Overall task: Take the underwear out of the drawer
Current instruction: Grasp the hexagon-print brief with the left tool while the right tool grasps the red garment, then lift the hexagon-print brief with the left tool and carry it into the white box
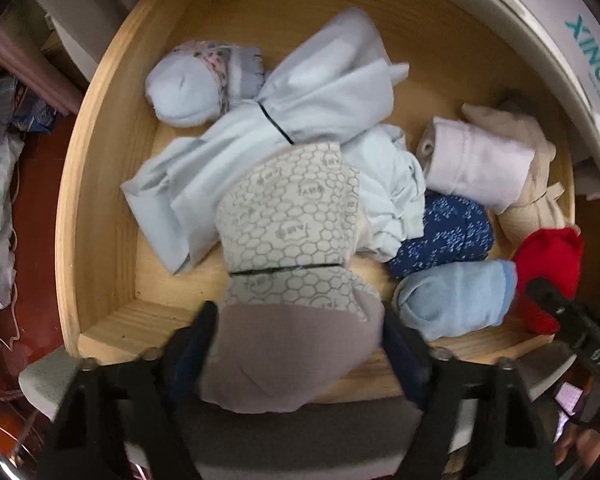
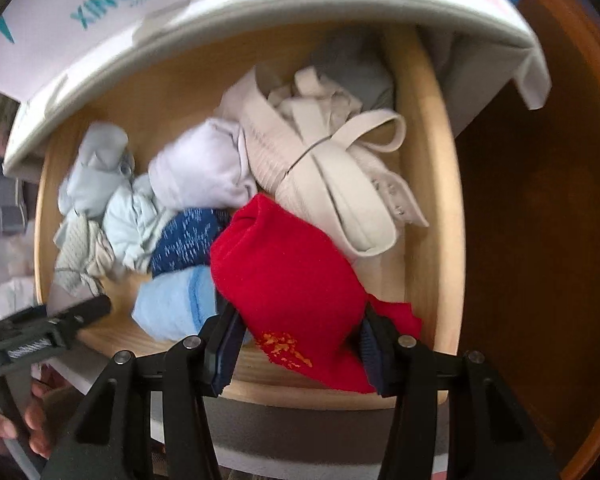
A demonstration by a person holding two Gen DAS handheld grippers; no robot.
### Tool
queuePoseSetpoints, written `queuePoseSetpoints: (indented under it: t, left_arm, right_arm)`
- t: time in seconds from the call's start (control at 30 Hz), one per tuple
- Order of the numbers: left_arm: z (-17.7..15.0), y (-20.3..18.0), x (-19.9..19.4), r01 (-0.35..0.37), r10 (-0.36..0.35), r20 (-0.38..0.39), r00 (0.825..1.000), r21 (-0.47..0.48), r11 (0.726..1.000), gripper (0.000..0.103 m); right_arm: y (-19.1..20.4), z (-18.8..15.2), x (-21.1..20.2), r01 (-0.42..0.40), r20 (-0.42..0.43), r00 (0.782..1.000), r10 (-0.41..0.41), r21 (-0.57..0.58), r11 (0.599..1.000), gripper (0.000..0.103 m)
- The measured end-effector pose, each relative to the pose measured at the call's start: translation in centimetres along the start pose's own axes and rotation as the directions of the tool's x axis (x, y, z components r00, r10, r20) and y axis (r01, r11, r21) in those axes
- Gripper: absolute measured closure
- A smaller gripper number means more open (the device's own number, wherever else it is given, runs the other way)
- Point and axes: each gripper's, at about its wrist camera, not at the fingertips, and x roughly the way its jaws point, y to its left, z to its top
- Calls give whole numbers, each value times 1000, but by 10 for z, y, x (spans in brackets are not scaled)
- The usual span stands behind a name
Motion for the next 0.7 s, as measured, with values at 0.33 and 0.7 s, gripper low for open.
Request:
queuePoseSetpoints:
  t: [0.33, 0.7]
  left_arm:
    - [-8, 2, -10, 5, -6, 31, 1000, 31, 1000, 55]
    - [-30, 0, -33, -7, -8, 107, 994, 136, 991, 56]
  right_arm:
    - [30, 11, 0, 54, 21, 998, -53, -57, 997, 55]
    - [42, 8, 4, 95, 21, 995, -94, -57, 994, 55]
